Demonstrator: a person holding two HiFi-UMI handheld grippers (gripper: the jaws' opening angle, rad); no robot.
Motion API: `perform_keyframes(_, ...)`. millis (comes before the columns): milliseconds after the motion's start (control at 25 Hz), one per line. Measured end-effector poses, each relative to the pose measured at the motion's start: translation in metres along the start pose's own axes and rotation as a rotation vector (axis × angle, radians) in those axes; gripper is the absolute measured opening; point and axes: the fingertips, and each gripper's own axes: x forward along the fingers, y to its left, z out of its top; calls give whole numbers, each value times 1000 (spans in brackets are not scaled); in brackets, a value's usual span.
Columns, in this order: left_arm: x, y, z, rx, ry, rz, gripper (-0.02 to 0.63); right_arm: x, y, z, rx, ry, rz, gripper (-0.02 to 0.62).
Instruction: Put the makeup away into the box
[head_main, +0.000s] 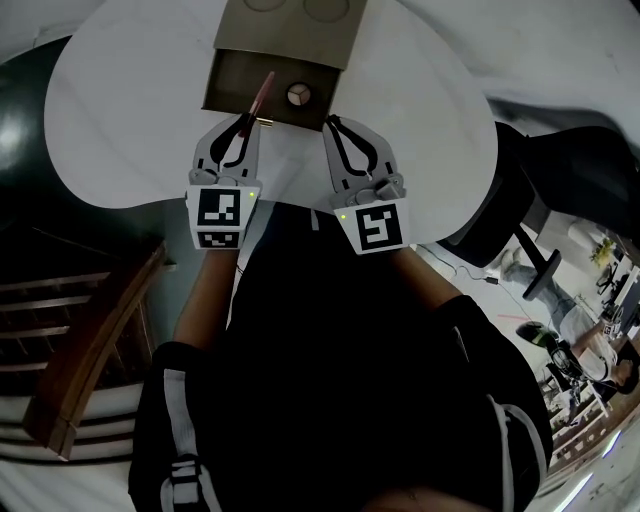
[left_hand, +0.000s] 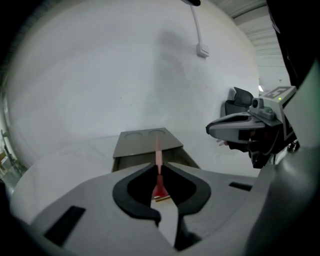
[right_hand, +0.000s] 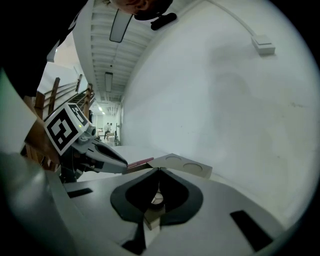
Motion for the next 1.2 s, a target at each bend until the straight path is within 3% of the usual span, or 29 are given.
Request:
perform_keyframes(400,44,10,-16,131,137,-117,49,20,-16,-11,49,39,-30,23)
perform_keyframes(680,65,17,-21,346,238,-153,49,29,-26,-17,63,66,-45,23)
perform_keyframes(1080,79,21,-27,390,303,-181,52,31,-32,-19,67,76,-54,23)
perform_keyframes(1200,79,20,-26,374,295,-179,127,30,-31,-19,69,73,-55,23)
